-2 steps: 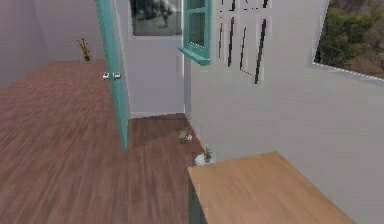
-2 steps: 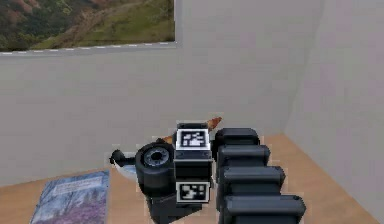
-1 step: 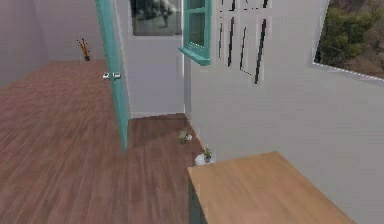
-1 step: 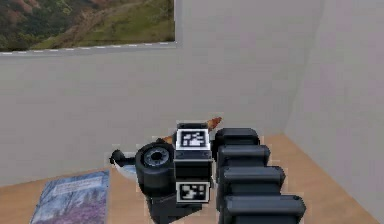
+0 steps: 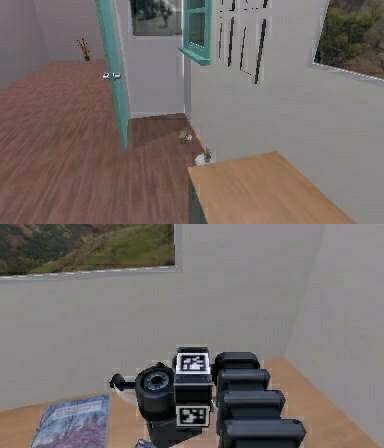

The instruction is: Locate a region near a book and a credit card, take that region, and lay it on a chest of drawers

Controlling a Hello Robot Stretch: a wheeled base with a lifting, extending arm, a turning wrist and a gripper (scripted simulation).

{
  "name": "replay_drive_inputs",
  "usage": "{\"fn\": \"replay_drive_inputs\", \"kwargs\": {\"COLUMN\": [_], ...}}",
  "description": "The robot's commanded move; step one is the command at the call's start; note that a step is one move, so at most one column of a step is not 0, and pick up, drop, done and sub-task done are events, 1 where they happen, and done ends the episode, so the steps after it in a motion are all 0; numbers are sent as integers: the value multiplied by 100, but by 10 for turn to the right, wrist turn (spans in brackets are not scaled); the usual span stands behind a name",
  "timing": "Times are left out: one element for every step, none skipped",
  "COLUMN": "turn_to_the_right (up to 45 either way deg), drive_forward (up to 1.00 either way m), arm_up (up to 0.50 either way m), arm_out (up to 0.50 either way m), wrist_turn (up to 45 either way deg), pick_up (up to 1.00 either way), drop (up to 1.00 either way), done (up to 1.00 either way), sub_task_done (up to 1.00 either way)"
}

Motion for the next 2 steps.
{"fn": "replay_drive_inputs", "kwargs": {"turn_to_the_right": [0, 0], "drive_forward": [0, 0], "arm_up": [0, 0], "arm_out": [-4, 0], "wrist_turn": [0, 0], "pick_up": [0, 0], "drop": [0, 0], "done": [0, 100], "sub_task_done": [0, 0]}}
